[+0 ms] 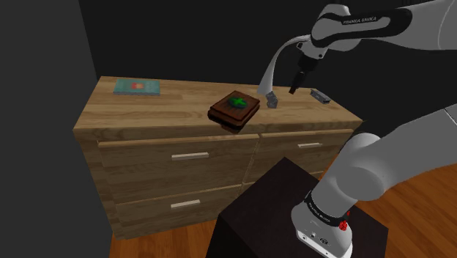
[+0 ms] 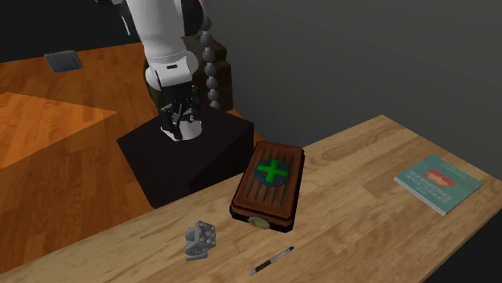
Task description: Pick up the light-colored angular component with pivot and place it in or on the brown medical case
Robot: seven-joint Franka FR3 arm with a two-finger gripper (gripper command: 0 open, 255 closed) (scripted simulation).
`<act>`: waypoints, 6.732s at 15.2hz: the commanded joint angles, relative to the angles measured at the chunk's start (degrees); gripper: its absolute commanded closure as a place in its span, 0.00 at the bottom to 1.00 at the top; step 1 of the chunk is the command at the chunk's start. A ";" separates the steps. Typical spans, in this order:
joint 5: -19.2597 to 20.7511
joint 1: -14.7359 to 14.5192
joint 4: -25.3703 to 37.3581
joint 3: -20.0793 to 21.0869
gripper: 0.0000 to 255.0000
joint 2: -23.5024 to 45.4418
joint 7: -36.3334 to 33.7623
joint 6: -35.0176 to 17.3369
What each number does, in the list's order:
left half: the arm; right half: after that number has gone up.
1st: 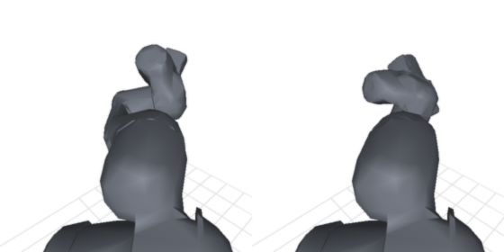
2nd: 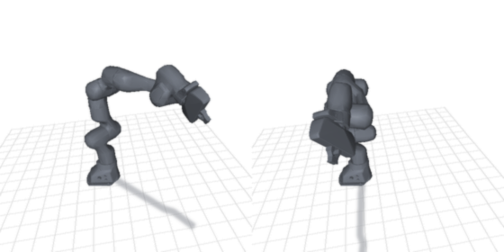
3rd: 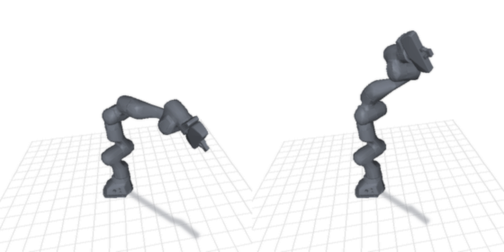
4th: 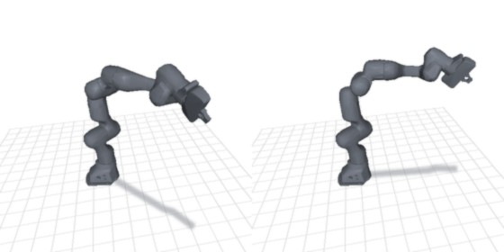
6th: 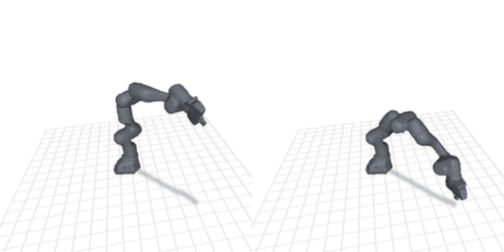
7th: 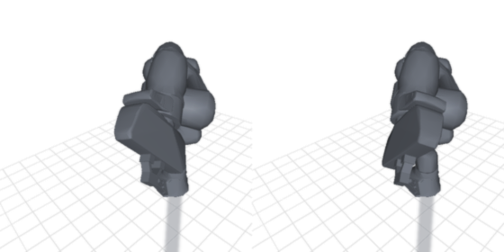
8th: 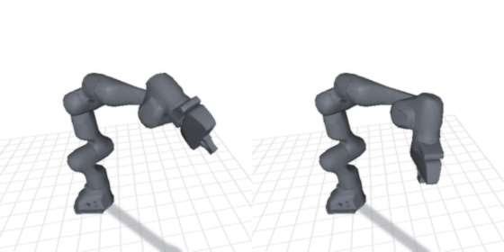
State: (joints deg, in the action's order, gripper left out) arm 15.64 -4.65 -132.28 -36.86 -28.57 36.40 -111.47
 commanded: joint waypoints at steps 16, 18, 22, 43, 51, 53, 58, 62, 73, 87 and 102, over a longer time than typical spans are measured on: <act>-43.80 4.05 32.01 -13.28 0.00 53.20 55.28 -4.24; -46.92 8.35 37.78 -10.48 0.00 58.33 58.54 -2.52; -48.90 10.81 40.70 -8.50 0.00 61.78 60.36 -2.58; -50.60 11.22 39.52 -7.25 1.00 63.81 61.30 -5.36; -48.81 10.65 41.15 -8.48 1.00 61.82 59.93 -2.25; -48.26 10.54 41.87 -8.83 1.00 61.25 59.48 -1.13; -47.00 10.41 43.95 -9.61 1.00 59.97 58.38 1.78; -46.14 10.47 45.92 -10.11 1.00 59.14 57.55 4.23; -44.58 11.53 52.87 -10.96 1.00 57.86 55.47 11.64; -34.46 -6.04 39.32 -13.15 1.00 43.49 42.34 6.90; -23.13 -21.24 26.22 -7.79 1.00 30.52 20.99 -0.53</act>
State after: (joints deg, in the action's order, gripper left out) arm -7.51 -25.78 -105.32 -44.75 2.01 57.56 -111.25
